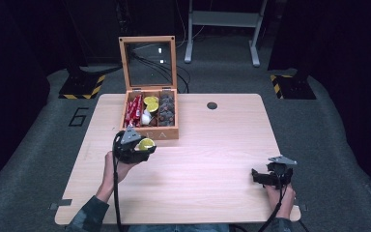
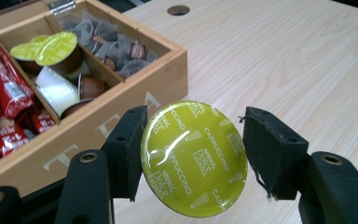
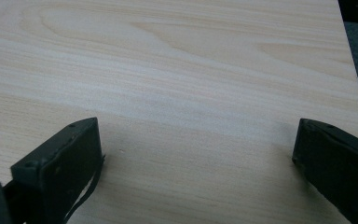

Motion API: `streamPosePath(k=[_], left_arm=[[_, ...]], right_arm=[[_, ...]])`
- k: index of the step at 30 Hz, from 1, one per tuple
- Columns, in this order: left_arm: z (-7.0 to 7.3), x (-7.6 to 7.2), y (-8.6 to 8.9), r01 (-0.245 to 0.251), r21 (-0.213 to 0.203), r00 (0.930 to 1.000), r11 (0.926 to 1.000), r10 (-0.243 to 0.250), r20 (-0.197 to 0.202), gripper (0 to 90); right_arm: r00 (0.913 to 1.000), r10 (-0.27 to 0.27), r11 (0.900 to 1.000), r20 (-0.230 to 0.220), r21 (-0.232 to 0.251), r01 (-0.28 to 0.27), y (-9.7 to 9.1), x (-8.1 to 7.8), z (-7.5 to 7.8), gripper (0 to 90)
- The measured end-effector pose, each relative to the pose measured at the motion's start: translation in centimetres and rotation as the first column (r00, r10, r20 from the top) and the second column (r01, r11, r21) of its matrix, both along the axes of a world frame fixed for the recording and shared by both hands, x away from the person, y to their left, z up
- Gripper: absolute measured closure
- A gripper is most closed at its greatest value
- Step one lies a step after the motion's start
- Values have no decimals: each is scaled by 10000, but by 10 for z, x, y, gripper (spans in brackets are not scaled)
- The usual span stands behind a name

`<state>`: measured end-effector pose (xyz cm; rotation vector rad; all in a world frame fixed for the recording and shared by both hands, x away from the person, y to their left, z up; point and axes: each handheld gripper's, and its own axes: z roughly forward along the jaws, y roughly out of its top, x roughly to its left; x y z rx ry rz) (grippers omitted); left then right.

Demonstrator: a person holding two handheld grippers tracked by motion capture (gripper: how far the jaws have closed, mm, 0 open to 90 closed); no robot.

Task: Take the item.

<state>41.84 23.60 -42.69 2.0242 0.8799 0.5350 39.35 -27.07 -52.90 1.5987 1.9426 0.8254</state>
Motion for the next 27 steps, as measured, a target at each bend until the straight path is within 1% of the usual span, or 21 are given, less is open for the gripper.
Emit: streamPosePath(k=[2,3,4,5,6,7,8,9,11,12,15,16,21,22,23,24,27], left_arm=[[-2,-1,1,-12,-61,10000,10000,12,-31,412],[-7,-3,3,-44,-56,9999,10000,43,-130,412],[-7,-3,3,-44,-56,9999,10000,43,-130,412],[-11,-6,5,-78,-57,9997,10000,76,-213,412],[-11,-6,5,-78,-57,9997,10000,76,-213,412],[-16,-8,7,-60,-38,9996,10000,59,-283,412],[-16,-8,7,-60,-38,9996,10000,59,-283,412],[-20,-10,9,-113,-70,9993,9999,110,-371,412],[-25,-12,11,-138,-83,9989,9999,134,-441,412],[-25,-12,11,-138,-83,9989,9999,134,-441,412],[-33,-16,13,-197,-132,9980,9997,189,-600,412],[-38,-17,13,-176,-75,9974,9998,170,-702,412],[-53,-18,14,-176,-143,9946,9997,161,-1029,412],[-53,-18,14,-176,-143,9946,9997,161,-1029,412],[-59,-18,14,-220,-168,9935,9996,200,-1119,412],[-59,-18,14,-220,-168,9935,9996,200,-1119,412],[-66,-16,14,-278,-283,9918,9992,240,-1256,411]], right_arm=[[10000,-1,10000,-3,-1,1,0,0,0,6],[10000,-4,10000,-4,0,4,0,0,0,6],[10000,5,10000,-7,-7,-5,0,0,0,6],[10000,3,10000,-6,-6,-3,0,0,0,6],[10000,-1,10000,-7,-4,1,0,0,0,6],[10000,4,10000,-4,-4,-4,0,0,0,6],[10000,4,10000,-4,-4,-4,0,0,0,6],[10000,-2,10000,-2,-3,2,0,0,0,6],[10000,-4,10000,-7,-1,4,0,0,0,6],[10000,-4,10000,-7,-1,4,0,0,0,6],[10000,-1,10000,-8,-4,1,0,0,0,6],[10000,-5,10000,-5,-5,5,0,0,0,6],[10000,-7,10000,-5,0,7,0,0,0,6],[10000,4,10000,-5,-10,-4,0,0,0,6],[10000,0,10000,-6,-2,0,0,0,0,6],[10000,0,10000,-6,-2,0,0,0,0,6],[10000,-3,10000,-6,-2,3,0,0,0,6]])
